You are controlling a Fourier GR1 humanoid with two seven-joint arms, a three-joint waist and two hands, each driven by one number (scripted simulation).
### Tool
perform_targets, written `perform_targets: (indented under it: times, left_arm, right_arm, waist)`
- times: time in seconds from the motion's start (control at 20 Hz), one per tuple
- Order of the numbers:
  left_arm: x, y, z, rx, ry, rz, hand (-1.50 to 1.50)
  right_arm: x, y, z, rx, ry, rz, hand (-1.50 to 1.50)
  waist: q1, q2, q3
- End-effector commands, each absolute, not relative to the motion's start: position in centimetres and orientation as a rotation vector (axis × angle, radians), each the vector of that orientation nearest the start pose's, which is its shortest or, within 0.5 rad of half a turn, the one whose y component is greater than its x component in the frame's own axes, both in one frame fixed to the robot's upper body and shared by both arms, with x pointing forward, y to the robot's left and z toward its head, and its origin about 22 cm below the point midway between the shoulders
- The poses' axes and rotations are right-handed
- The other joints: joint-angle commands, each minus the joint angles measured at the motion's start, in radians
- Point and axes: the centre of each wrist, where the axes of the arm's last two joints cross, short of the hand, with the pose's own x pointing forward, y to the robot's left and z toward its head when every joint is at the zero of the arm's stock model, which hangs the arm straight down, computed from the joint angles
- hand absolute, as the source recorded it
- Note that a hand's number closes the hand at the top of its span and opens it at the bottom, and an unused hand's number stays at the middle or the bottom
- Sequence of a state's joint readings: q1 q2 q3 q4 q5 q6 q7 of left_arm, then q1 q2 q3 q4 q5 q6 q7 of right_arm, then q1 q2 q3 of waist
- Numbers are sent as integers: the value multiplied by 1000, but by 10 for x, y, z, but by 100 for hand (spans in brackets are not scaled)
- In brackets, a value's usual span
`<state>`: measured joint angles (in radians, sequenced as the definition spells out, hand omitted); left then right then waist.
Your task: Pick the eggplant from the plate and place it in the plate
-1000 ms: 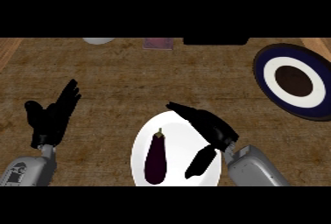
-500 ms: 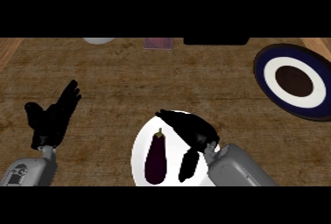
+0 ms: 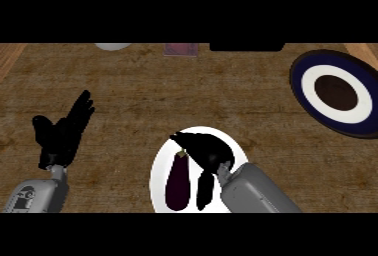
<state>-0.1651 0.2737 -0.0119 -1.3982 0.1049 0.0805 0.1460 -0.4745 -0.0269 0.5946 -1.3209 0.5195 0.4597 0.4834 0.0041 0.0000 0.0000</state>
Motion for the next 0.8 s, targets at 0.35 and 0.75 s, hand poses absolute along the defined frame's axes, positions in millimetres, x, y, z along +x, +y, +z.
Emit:
perform_targets:
  times: [0.35,0.75]
  left_arm:
    - [275,286,16,181,-1407,-91,0]
    - [287,293,15,175,-1405,-85,0]
  right_arm:
    - [302,-33,21,-218,-1040,1536,-150]
    - [295,-26,18,-134,-971,1668,150]
  waist:
    - [6,1,0]
    - [4,1,0]
